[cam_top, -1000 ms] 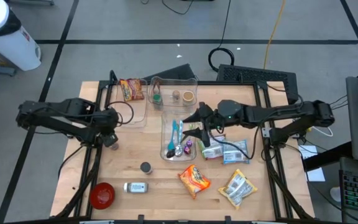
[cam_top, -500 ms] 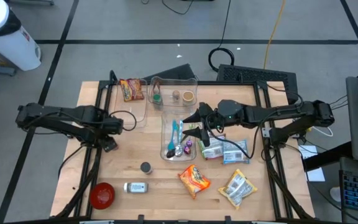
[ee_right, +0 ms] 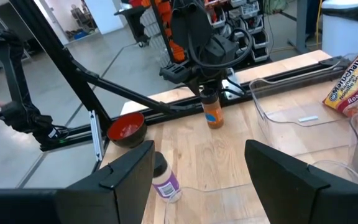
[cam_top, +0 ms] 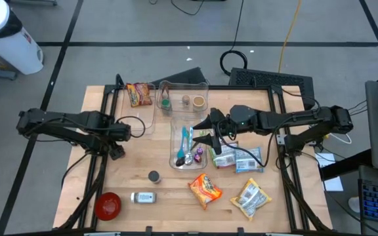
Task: Pick & Place Food Item
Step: Put the orange seasoning bottle into the top right transparent bin
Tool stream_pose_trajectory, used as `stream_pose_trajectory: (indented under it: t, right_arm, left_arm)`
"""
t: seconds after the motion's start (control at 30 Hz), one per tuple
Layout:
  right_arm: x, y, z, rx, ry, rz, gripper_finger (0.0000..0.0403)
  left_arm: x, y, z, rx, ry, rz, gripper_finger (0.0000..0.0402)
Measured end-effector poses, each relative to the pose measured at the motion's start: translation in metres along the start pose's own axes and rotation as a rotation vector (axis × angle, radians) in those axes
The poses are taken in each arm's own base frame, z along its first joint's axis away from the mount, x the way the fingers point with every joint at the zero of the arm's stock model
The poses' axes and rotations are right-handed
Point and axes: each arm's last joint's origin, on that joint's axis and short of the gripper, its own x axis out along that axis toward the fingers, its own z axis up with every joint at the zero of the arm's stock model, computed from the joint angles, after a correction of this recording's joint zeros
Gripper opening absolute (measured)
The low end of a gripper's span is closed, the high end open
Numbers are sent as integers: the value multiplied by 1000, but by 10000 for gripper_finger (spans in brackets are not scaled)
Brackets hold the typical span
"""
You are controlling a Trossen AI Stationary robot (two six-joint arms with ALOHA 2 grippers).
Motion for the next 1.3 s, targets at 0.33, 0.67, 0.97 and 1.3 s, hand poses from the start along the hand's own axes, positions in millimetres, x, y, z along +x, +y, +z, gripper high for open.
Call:
stream_pose_trajectory:
  t: [0.33,0.67,0.97,1.3]
  right_arm:
    - [0,0,0,-3,0,0,242]
    - [0,-1,-2,-1,21,-7,242]
    - [0,-1,-2,-1,21,-6,242]
    - [0,-1,-3,0,28,-8,242]
  left_arm:
    - [4,-5,6,24,26,19,333]
    - [17,-15,20,97,141,70,320]
    - [21,-19,23,133,225,63,309]
    - [26,-18,22,136,238,71,275]
